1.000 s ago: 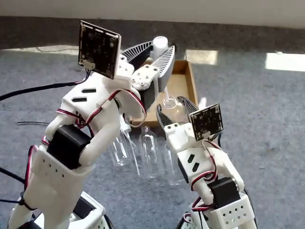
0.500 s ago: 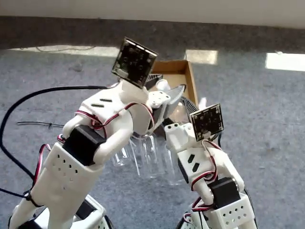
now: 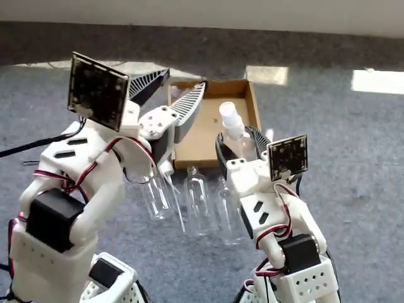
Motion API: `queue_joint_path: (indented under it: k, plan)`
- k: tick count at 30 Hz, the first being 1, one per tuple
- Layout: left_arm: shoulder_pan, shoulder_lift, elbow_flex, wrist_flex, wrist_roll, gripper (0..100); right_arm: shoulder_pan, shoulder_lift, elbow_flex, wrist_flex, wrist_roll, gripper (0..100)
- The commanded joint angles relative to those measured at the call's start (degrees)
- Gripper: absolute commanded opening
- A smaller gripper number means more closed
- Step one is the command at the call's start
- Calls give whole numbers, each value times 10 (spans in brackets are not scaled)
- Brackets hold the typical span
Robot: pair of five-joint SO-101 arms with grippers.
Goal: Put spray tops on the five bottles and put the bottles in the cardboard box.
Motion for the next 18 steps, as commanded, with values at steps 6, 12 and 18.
queue_joint_path:
  k: [6,12,18]
  plan:
    - [61,-7,64,-10,-6,189,11,-7,-7,-8,-8,5]
    - [69,-7,122,-68,-7,189,11,-8,-7,-8,-8,5]
    - [70,-6,134,-90,-7,189,11,-8,-7,-8,-8,5]
